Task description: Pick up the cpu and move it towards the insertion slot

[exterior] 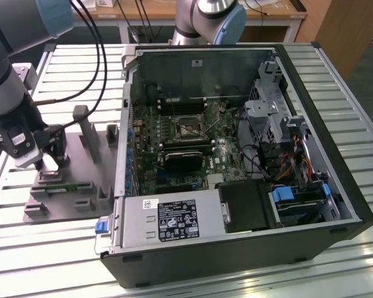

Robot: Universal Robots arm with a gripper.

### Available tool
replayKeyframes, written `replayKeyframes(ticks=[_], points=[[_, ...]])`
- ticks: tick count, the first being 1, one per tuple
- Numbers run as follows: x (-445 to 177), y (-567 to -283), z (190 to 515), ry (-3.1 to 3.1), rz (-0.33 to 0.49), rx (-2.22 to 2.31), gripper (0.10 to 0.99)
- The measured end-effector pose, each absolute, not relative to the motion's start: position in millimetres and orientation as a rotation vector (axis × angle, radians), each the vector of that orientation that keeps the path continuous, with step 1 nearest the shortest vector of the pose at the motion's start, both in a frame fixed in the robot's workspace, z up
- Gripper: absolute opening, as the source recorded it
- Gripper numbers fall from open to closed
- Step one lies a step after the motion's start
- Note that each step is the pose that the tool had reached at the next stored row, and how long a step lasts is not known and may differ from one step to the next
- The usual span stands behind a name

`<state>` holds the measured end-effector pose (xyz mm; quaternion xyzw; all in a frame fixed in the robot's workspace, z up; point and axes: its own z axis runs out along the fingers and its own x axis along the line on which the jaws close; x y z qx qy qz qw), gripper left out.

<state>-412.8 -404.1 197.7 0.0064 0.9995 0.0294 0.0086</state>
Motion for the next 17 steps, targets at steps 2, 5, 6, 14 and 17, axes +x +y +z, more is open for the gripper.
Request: replayKeyframes(ticks=[2,5,6,14,17], points=[[-413,-404,201,3.123,0.092,0.020,0.541],[-413,-404,207,3.123,0.092,0.020,0.541],[-413,-404,210,3.123,0.092,0.020,0.541],[-413,-404,227,3.123,0.092,0.020,0.541],[-413,-404,233,3.123,0.092,0.020,0.541]])
